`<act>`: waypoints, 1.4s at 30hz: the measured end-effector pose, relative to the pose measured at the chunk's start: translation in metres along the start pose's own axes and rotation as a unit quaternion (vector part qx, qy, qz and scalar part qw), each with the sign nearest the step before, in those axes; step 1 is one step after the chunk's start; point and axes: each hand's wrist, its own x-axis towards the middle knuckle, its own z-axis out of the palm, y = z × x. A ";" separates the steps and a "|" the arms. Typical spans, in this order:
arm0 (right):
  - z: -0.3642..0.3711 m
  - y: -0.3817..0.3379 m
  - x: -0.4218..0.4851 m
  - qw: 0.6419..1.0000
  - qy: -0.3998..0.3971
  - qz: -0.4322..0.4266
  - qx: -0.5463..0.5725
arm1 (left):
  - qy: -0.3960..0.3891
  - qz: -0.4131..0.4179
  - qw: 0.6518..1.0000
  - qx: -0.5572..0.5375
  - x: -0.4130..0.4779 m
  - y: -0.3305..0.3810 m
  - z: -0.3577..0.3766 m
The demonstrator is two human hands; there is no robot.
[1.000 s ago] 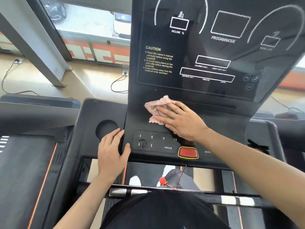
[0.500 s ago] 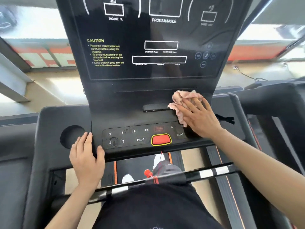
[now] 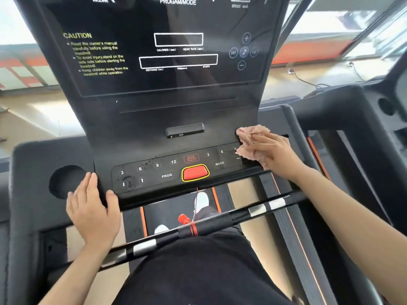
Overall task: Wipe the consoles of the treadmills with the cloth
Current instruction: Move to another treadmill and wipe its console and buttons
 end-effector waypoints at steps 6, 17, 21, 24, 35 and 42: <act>0.009 -0.008 -0.009 0.991 0.078 0.107 0.034 | 0.016 0.008 1.000 0.001 -0.001 -0.003 0.002; 0.077 -0.033 -0.002 0.974 -0.039 0.189 -0.114 | 0.004 -0.010 1.000 0.000 0.001 0.001 -0.002; 0.092 -0.071 0.000 0.978 -0.028 0.182 -0.101 | 0.004 -0.009 1.000 0.002 0.000 -0.002 -0.001; 0.100 -0.098 0.002 0.984 -0.018 0.162 -0.077 | 0.012 -0.004 1.000 0.006 0.001 -0.004 0.001; 0.129 -0.183 0.015 0.992 -0.050 0.083 -0.076 | 0.003 0.010 1.000 0.007 0.000 -0.007 -0.001; 0.145 -0.230 0.031 0.993 -0.077 0.021 -0.083 | -0.041 0.011 0.999 -0.003 0.001 -0.010 -0.008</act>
